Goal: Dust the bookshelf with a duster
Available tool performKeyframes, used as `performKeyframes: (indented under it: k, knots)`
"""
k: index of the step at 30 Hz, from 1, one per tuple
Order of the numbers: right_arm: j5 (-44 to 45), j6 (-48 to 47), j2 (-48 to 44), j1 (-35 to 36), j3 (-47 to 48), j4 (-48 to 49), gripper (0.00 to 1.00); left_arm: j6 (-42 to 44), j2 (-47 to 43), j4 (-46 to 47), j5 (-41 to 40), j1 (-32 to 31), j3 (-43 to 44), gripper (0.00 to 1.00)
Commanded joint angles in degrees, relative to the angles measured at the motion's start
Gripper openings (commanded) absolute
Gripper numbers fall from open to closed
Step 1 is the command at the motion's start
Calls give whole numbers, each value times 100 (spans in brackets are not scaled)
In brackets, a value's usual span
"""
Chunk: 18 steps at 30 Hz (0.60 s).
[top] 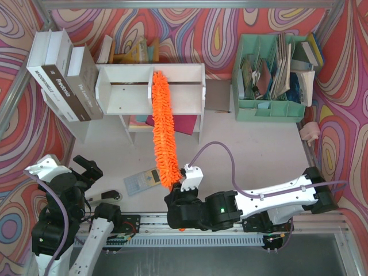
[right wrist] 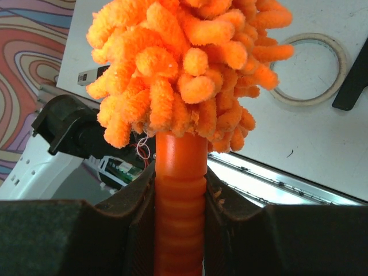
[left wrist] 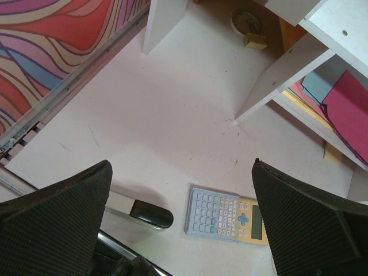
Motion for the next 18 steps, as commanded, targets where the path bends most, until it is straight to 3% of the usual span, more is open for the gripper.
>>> performKeyframes:
  k: [1, 12, 18]
  knots:
    - [301, 148, 10, 6, 259, -185, 0, 95, 3, 79, 26, 38, -81, 98]
    - [831, 2767, -518, 18, 24, -2551, 0, 94, 12, 71, 15, 38, -80, 98]
    - [984, 2714, -552, 41, 19, -2441, 0, 94, 16, 70, 8, 38, -83, 98]
